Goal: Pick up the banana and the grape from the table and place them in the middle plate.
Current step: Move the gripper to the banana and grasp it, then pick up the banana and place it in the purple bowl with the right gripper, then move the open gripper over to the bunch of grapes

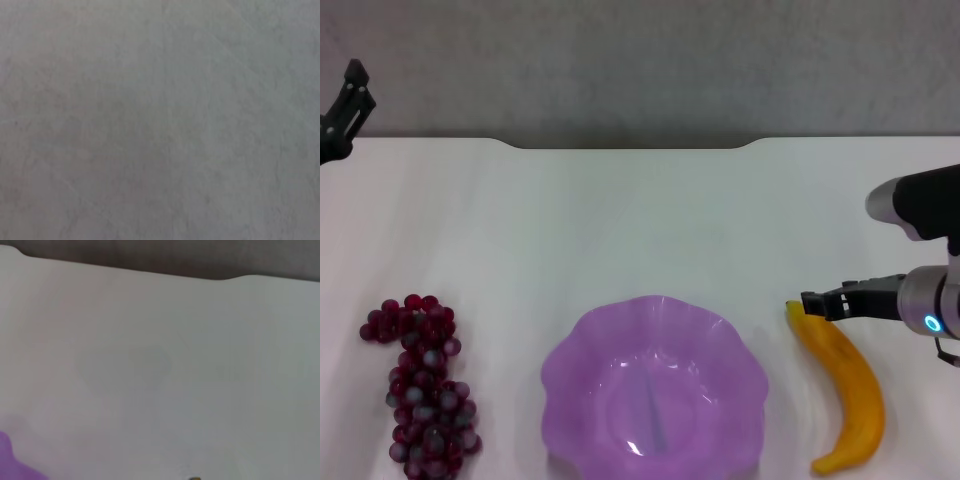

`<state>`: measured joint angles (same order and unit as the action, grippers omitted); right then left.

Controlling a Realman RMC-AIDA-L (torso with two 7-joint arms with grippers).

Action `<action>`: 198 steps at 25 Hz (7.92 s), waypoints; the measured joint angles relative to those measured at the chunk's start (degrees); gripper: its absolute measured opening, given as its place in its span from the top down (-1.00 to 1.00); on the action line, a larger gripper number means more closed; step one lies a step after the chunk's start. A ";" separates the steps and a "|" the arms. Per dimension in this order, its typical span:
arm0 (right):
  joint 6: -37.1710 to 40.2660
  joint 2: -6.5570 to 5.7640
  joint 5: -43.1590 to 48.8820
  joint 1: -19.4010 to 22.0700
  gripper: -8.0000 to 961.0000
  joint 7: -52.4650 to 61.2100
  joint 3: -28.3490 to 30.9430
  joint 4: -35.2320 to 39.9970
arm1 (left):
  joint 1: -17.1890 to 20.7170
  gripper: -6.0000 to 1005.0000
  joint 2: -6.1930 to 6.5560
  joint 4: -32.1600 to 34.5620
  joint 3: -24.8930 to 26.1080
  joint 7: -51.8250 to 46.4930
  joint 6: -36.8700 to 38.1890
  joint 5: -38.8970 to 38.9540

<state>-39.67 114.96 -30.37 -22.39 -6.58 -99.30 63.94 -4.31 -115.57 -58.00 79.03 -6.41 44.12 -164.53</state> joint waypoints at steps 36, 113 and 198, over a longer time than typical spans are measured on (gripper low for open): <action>-2.15 0.09 -0.90 -9.64 -0.26 1.41 -2.38 -14.95 | -0.09 -0.75 0.00 -0.09 0.42 0.00 0.09 0.00; -15.85 0.09 0.01 -8.52 -0.05 -6.25 -15.21 16.58 | 0.63 -0.75 0.00 -0.71 0.25 0.00 0.18 0.00; 0.18 0.03 -7.48 -15.68 -0.41 -7.16 -21.01 5.52 | -0.02 -0.75 0.00 -0.59 -0.27 0.00 0.14 0.00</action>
<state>-39.49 114.99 -37.86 -38.07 -13.74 -120.31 69.46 -4.33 -115.57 -58.59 78.76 -6.42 44.26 -164.53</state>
